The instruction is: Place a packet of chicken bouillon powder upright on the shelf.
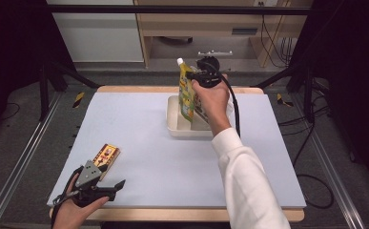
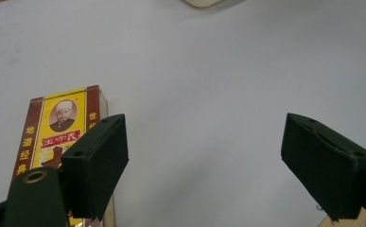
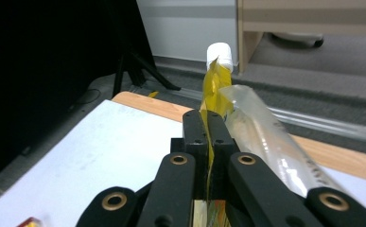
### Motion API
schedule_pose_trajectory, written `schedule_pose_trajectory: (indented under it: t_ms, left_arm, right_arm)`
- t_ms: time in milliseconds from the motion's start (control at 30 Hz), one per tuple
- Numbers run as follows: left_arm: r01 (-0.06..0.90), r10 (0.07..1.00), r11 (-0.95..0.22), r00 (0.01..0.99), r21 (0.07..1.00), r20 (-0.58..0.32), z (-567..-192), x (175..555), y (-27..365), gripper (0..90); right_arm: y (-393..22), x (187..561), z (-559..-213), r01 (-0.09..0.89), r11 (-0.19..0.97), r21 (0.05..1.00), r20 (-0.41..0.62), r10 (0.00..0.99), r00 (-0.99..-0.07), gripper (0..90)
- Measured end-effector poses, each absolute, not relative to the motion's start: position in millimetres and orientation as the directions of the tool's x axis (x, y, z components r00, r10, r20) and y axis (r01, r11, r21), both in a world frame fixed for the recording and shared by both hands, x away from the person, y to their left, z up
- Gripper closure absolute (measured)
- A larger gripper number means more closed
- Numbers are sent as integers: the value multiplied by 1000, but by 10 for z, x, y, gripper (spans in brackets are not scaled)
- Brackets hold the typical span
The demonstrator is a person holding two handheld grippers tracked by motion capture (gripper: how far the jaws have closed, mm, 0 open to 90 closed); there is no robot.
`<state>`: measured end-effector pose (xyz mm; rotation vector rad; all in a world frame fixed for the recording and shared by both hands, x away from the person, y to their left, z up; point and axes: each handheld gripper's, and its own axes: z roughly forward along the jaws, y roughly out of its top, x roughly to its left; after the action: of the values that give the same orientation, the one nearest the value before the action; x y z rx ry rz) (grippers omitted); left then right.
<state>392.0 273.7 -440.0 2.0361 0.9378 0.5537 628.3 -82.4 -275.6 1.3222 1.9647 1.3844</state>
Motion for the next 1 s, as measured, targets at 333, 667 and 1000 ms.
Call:
schedule_pose_trajectory:
  t_ms: [333, 667, 1000]
  left_arm:
    - [420, 775, -403, 629, 813, 59, -4401, 3918, 2728, 155]
    - [419, 773, -407, 631, 811, 62, -4400, 3916, 2725, 157]
    - [418, 772, -411, 632, 810, 65, -4404, 3916, 2716, 157]
  right_arm:
    - [-812, 6200, -2913, 388, 45, 921, 161, 861, -482, 900]
    - [-778, 6054, -3075, 266, 73, 961, 74, 861, -503, 900]
    - [-756, 5957, -3237, 186, 101, 977, 7, 862, -507, 900]
